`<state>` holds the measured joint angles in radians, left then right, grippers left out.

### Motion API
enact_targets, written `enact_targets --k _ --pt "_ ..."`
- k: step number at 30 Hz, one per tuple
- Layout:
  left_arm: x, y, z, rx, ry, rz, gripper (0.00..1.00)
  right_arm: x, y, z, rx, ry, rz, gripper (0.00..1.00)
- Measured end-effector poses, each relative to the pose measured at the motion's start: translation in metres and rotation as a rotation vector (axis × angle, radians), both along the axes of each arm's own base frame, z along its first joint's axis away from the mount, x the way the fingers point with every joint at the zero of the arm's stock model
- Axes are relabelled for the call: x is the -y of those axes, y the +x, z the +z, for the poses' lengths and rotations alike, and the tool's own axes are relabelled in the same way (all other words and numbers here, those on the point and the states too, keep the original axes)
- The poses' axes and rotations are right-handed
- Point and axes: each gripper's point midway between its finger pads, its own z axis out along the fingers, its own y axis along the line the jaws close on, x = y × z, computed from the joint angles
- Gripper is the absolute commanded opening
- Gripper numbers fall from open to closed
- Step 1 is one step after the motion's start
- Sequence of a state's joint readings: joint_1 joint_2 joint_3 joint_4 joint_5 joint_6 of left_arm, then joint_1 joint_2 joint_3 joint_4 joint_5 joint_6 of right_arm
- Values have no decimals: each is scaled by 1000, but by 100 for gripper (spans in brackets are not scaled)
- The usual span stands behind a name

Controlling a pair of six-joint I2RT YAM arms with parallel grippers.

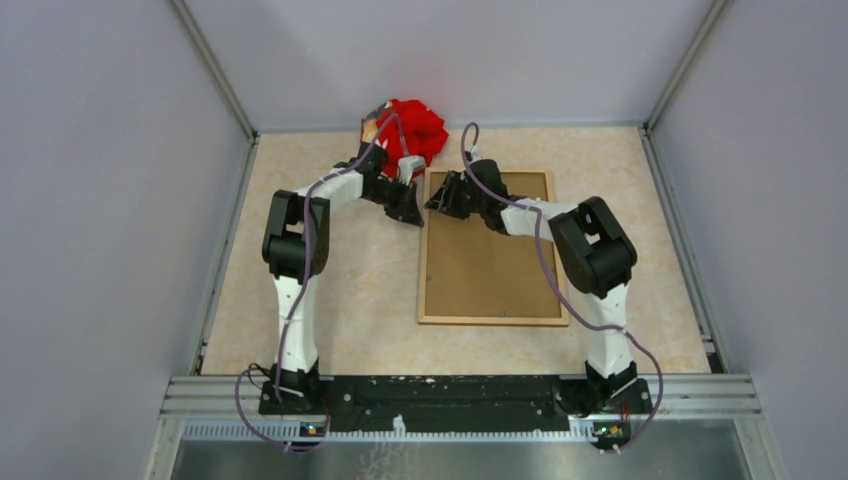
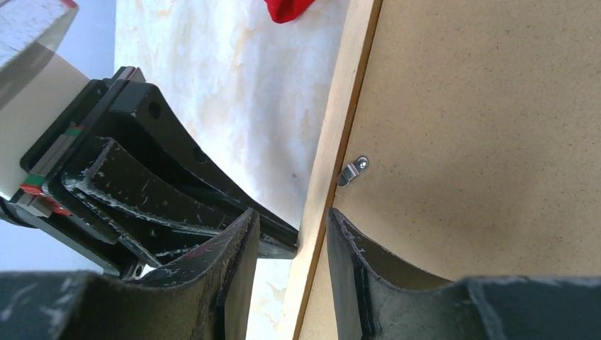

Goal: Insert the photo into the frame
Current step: Install the photo frame at the center of the board.

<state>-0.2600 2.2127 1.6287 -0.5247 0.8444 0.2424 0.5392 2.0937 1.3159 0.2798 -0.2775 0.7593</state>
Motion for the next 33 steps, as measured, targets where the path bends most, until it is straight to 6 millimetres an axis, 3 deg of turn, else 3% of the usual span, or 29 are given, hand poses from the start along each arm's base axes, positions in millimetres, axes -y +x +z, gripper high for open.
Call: enact_targets --k 6,12,18,27,33 --pt "0 -1 0 -3 1 0 15 0 -1 -1 -6 1 4 40" --pt "0 -1 0 -3 0 0 15 -1 1 -19 -36 -19 3 40" --pt "0 -1 0 -3 0 0 15 -8 12 -20 -28 -12 3 39" --pt "0 -1 -1 -4 0 -1 15 -8 13 -21 -47 -8 12 37" --pt "0 -1 0 -3 0 0 15 -10 18 -17 -42 9 16 44"
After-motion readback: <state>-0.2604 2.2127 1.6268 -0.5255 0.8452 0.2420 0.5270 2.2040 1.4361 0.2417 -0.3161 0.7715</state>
